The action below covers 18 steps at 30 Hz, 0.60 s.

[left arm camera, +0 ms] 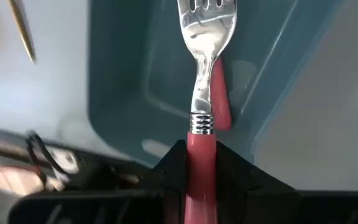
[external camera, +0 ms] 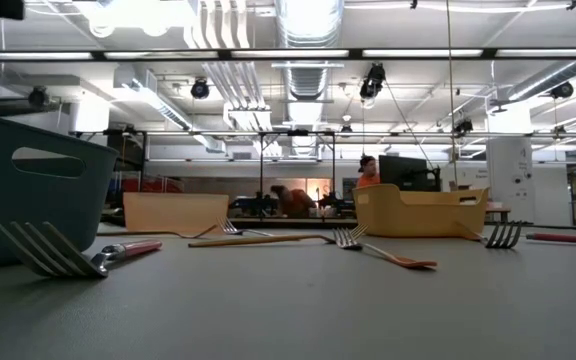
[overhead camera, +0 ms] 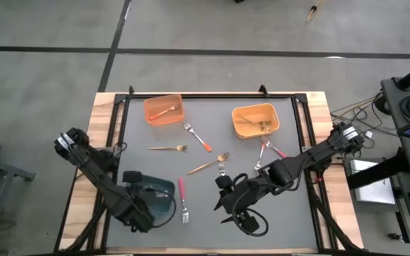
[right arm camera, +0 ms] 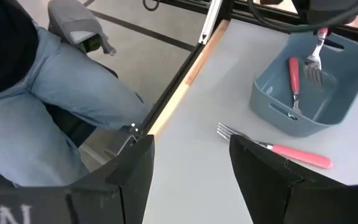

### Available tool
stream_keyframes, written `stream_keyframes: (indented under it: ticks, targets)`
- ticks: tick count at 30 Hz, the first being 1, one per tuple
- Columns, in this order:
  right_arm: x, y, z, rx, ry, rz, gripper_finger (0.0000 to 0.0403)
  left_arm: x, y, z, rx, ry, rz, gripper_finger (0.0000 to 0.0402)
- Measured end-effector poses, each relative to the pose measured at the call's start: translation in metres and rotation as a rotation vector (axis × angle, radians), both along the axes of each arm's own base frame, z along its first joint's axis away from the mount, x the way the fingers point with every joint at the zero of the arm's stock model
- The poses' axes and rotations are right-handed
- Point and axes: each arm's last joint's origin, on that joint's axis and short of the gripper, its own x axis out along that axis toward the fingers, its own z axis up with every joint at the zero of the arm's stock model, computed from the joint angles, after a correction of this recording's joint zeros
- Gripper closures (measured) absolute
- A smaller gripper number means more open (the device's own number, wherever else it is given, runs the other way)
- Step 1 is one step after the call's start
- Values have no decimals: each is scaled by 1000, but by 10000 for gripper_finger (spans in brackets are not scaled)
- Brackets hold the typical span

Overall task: Sort silverware by color (type)
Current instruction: Put the pink fork into the blue bin

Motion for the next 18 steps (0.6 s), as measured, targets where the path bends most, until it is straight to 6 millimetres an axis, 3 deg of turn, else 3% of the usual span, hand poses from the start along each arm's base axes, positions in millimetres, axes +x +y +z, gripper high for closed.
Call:
stream_keyframes:
  ticks: [8, 18]
  targets:
    - [0, 0, -2, -3, 3, 0, 202, -7, 9, -24, 57, 60, 82, 367]
    - [0, 0, -13, -11, 15, 0, 202, 7, 12, -26, 9, -10, 85, 367]
